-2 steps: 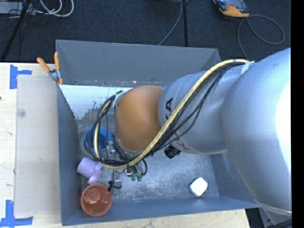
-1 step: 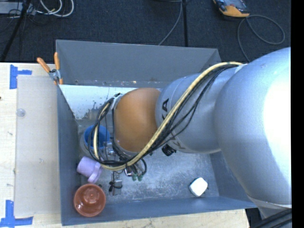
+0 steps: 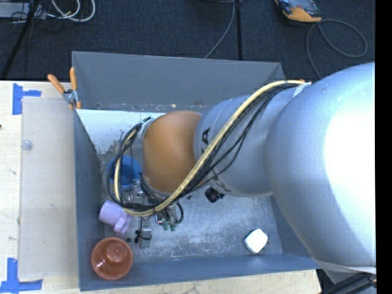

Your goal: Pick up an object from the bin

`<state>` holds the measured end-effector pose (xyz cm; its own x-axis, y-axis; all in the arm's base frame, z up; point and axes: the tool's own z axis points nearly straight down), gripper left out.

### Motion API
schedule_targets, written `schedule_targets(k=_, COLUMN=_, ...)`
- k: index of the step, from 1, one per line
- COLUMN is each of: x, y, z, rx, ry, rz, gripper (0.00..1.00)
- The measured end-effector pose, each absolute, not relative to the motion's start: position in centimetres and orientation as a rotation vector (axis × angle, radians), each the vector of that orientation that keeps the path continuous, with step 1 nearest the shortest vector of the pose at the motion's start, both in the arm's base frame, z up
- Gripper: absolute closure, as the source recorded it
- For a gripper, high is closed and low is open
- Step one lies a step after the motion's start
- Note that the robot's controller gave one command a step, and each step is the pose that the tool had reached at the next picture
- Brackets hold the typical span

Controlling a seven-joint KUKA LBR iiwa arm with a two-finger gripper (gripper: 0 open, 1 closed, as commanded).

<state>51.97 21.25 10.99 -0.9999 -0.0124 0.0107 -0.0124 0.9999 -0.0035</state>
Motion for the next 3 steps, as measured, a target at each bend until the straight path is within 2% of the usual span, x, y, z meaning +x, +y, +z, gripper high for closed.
schedule_targets(k=1, x=54.4, y=22.8, z=8.9, rx=0.405, ry=-3.103, rz=0.001, gripper=0.0)
schedule_targets(k=2, x=54.1, y=23.9, z=7.6, rx=0.481, ry=-3.086, rz=-0.002, gripper=0.0)
schedule_targets(k=3, x=53.3, y=24.5, z=7.5, rx=0.589, ry=-3.071, rz=0.001, gripper=0.0)
